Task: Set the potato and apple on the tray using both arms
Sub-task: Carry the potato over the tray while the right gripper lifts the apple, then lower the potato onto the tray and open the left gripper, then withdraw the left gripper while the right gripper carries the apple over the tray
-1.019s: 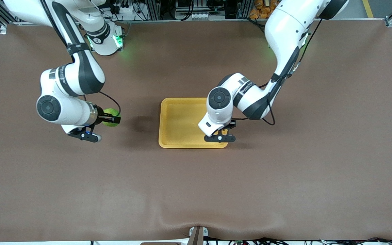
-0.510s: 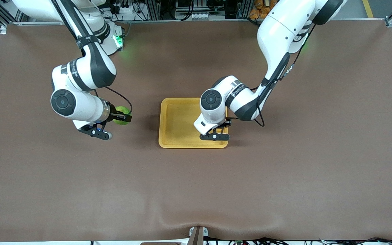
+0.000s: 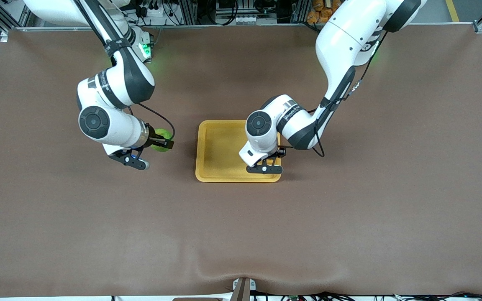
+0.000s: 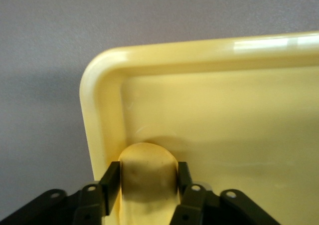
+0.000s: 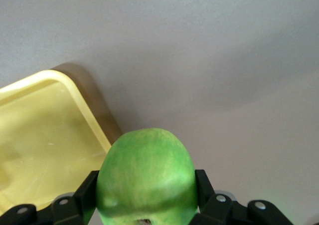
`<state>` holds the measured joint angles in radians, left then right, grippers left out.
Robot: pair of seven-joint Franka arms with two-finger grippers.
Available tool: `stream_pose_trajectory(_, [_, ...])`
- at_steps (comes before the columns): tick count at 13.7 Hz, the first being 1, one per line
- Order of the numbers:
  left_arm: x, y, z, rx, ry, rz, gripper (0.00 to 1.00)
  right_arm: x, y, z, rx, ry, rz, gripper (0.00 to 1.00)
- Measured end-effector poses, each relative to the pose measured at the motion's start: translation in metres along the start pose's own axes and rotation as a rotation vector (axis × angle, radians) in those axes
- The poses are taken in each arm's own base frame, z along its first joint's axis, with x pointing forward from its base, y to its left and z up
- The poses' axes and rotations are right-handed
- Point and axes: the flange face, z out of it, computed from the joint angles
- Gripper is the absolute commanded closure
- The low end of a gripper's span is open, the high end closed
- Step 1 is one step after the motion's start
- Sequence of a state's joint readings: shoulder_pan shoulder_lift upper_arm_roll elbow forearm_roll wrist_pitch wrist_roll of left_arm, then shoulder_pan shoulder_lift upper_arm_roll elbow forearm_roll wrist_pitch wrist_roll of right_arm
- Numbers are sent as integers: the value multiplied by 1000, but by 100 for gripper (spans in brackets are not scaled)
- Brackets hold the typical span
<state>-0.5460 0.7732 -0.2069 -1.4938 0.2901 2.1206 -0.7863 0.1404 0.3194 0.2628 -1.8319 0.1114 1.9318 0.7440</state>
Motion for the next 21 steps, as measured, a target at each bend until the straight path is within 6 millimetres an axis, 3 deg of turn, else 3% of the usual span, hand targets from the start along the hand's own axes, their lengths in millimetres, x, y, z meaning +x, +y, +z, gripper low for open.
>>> stream_pose_trajectory(3, [7,-1,-11,-8,23,-6,0,-8,-21,12,-1,-7,28,100])
stream_pose_trajectory(5, [23,-15,-37,-27,61,-38,0,-11,-29,17,1,-5,41,100])
stream_pose_trajectory(9, [57,-82,-107,-52,120,-143,0,-26,-55,31,16,11,80,100])
stream_pose_trajectory(14, [59,-126,-167,-51,125,-180,0,-46,-105,64,23,3,157,100])
stream_pose_trajectory(18, [63,-193,-216,-77,97,-197,0,-44,-121,97,24,9,186,100])
stream_pose_trajectory(21, [55,-232,-255,-73,99,-184,0,-46,-132,125,28,24,199,100])
